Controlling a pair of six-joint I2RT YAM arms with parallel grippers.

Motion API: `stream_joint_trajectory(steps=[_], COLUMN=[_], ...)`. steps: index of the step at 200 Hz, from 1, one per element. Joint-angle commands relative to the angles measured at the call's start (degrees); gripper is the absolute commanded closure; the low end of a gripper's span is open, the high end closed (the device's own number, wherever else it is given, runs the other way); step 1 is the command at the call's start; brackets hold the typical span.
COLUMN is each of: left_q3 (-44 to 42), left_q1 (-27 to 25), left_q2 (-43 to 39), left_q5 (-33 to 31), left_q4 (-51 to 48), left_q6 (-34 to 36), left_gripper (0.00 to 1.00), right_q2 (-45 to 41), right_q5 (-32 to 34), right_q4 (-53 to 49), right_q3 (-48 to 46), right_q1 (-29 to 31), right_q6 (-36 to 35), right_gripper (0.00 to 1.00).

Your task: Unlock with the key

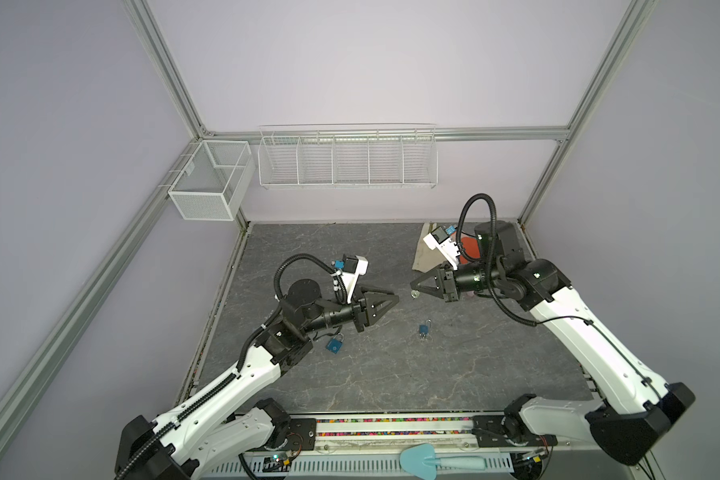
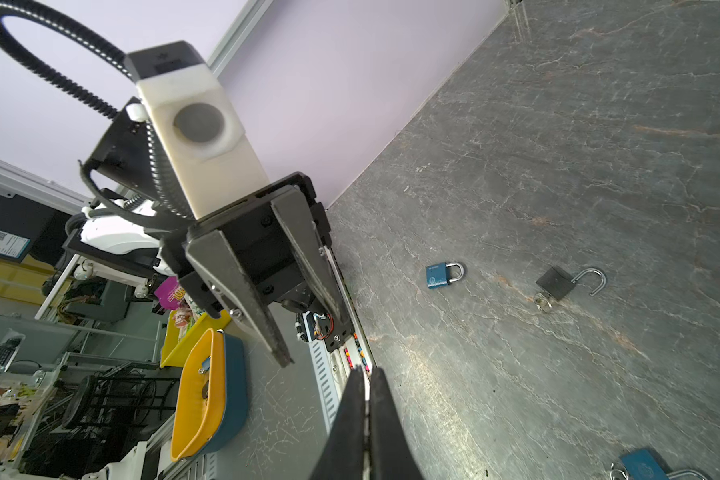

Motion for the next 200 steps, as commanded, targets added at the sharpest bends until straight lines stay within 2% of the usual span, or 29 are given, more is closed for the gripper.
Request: stream_joint_trajectory(steps=[1, 28, 55, 110, 145, 200], left_q3=[3.74, 6.52, 7.62, 9.85, 10.9, 12.73], left_q1=[-1.66, -4.06, -4.61, -4.53, -4.55, -4.53], left_q2=[2.88, 6.17, 7.77, 7.92, 6.23, 7.84], left_q5=[3.54, 4.76, 5.68, 0.99, -1.36, -1.0], left_q4=[4.67, 2.75, 5.26, -0.69, -8.79, -7.9], left_q6=[-1.04, 1.21, 0.0, 2.18, 6.44, 6.68], left_gripper=[0.75, 0.76, 0.76, 0.78, 0.76, 0.75], right_q2=[-1.22, -3.04, -3.23, -4.94, -5.42, -5.59], right_q5=[-3.13, -4.28, -4.25, -5.51, -4.3, -7.82], right_q4=[0.23, 3.27, 2.7, 3.62, 1.02, 3.31], right_q3=[0.68, -0.14, 0.02, -0.88, 0.26, 0.29], right_q1=[0.22, 0.56, 0.55, 0.55, 0.52, 0.47], right_q6=[-3.18, -3.86, -5.7, -7.23, -8.66, -7.47], right_gripper=[0.93, 0.93, 0.93, 0.93, 0.93, 0.93])
